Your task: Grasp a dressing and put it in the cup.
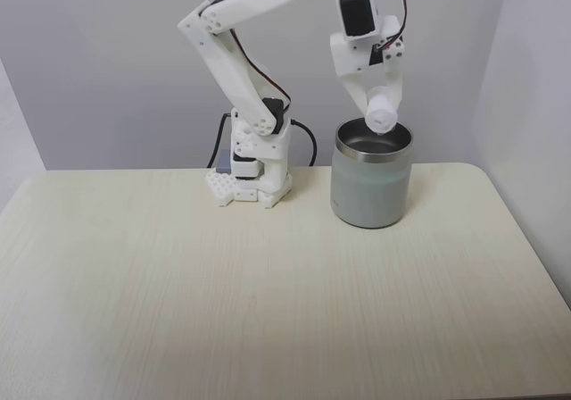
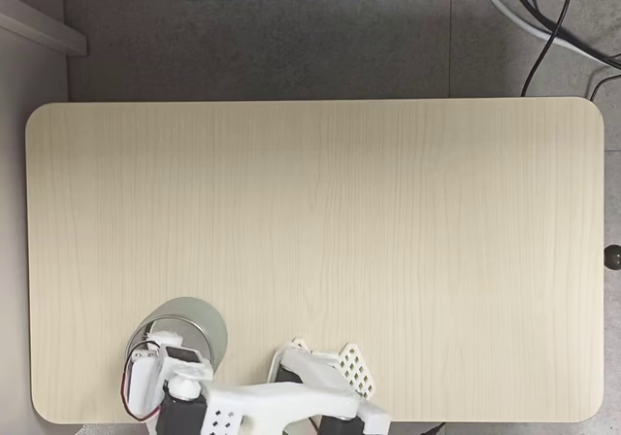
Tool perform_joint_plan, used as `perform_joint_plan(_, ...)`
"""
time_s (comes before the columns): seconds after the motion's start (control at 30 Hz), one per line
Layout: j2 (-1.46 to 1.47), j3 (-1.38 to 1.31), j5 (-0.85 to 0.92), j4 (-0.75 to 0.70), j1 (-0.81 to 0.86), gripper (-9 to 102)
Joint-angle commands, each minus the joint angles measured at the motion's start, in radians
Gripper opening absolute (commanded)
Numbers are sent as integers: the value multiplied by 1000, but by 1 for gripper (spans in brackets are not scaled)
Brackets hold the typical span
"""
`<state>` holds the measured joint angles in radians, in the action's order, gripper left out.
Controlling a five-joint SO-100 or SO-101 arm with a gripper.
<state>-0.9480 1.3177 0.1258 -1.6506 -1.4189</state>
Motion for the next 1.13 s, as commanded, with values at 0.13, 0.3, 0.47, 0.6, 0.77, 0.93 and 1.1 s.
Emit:
perform_joint_plan(0.13,135,-71,-15,38,0,23)
perform_joint_plan(0.3,160,-74,-25,34,-3,26)
perform_joint_plan(0.47,147,-71,-25,31,-5,26)
perform_joint_plan(0.6,152,-69,-25,28,-5,26)
perform_joint_plan(0.77,137,-69,-20,35,11,26)
perform_joint_plan(0.93,118,-55,17,26,63,26)
perform_joint_plan(1.1,132,-34,57,12,150,26)
